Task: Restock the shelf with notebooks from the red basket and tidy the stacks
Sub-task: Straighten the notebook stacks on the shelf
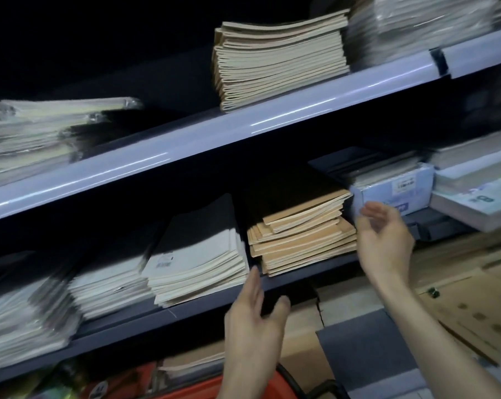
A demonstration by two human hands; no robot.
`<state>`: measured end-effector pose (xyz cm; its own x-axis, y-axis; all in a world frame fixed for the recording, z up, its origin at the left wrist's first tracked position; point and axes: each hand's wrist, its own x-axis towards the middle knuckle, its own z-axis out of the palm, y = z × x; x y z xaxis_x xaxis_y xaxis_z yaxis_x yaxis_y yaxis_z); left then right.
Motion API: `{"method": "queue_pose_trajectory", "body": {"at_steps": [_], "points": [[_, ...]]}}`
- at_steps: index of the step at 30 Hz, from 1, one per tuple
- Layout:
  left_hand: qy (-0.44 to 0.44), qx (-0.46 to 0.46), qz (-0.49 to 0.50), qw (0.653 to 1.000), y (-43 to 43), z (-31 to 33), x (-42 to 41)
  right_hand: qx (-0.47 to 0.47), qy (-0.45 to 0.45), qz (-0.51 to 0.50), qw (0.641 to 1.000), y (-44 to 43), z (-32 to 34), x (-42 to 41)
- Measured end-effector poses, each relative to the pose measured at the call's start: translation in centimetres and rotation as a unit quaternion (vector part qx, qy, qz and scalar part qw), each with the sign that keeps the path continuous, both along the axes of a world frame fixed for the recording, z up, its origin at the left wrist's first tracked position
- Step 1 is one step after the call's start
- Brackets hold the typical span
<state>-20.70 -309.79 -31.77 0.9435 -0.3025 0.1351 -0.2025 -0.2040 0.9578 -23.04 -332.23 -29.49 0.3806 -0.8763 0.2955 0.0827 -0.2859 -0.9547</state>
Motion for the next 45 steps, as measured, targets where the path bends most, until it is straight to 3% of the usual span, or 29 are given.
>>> {"method": "queue_pose_trajectory", "body": {"at_steps": [4, 11, 14, 18, 21, 27, 29, 34, 39, 45], "points": [[0.009, -0.008, 0.02, 1.0, -3.4, 0.0, 3.4, 0.021, 0.088, 0.081, 0.993, -1.4, 0.0, 0.9], [-0.059, -0.018, 0.08, 0.995, -7.3, 0.6, 5.1, 0.119, 0.03, 0.258, 0.958, -2.9, 0.2, 4.0], [-0.1, -0.004, 0.124, 0.987, -7.9, 0.3, 4.9, 0.051, 0.046, 0.26, 0.963, -2.9, -0.5, 4.5], [-0.127, -0.033, 0.16, 0.978, -8.1, 0.0, 3.5, 0.046, -0.018, 0.234, 0.971, -2.6, -0.7, 3.1], [-0.114, -0.043, 0.15, 0.981, -7.2, -0.4, 3.4, 0.041, -0.037, 0.237, 0.97, -2.4, -2.0, 2.0], [-0.12, 0.045, 0.084, 0.988, -7.0, 2.0, 5.0, 0.044, -0.018, 0.31, 0.949, -3.3, -1.5, 1.9], [-0.131, 0.029, 0.124, 0.983, -8.8, 1.9, 5.7, 0.031, -0.014, 0.309, 0.95, -3.2, -1.4, 2.3], [-0.212, -0.086, 0.292, 0.929, -11.1, -0.2, 6.9, 0.032, -0.04, 0.283, 0.958, -3.4, -2.5, 2.3], [-0.16, -0.181, 0.312, 0.919, -11.1, 0.4, 6.2, 0.034, -0.062, 0.298, 0.952, -3.5, -3.0, 1.3], [-0.144, -0.128, 0.301, 0.934, -11.0, 0.9, 6.7, -0.021, -0.037, 0.302, 0.952, -3.4, -2.5, 1.3]]}}
